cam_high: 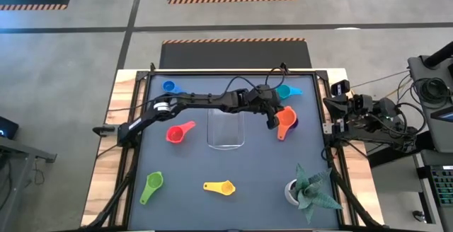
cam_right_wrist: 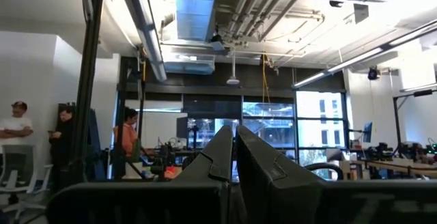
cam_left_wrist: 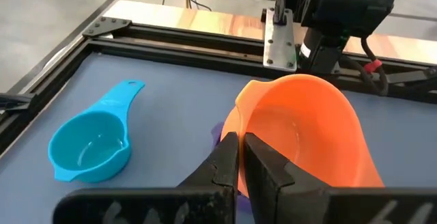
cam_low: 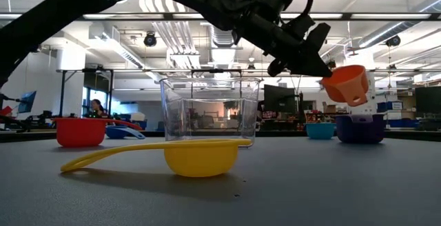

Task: Nest measuring cups in basket
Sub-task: Stack the orange measuring cup on top of the purple measuring cup, then stack the red measuring cup on top of the orange measuring cup

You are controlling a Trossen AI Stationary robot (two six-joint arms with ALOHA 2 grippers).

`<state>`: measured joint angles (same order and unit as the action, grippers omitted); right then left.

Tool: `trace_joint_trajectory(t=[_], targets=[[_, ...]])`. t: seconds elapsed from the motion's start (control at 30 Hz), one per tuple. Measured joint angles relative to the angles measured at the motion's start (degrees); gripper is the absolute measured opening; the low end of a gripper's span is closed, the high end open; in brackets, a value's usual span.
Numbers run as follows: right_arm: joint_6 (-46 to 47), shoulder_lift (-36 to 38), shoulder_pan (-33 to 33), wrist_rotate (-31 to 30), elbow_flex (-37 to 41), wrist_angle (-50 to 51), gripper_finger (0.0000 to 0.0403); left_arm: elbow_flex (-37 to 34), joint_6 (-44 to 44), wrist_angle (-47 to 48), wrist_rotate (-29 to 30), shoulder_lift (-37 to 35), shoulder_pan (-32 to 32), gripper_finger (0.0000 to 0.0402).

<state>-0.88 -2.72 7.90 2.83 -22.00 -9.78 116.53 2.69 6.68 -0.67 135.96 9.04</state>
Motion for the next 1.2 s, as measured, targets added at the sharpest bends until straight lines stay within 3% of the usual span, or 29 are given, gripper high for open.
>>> trace_joint_trajectory(t=[0.93,1.2], targets=[[-0.7,0.0,0.0,0.0,0.02,-0.2,0.0009,0.0,1.49,-1.64,0.0,0.86,-0.04,0.0],[-0.86,0.0,0.0,0.0,0.02,-0.69,0.0009,0.0,1.51,-1.62,-0.79,0.83,-0.08,0.0033]])
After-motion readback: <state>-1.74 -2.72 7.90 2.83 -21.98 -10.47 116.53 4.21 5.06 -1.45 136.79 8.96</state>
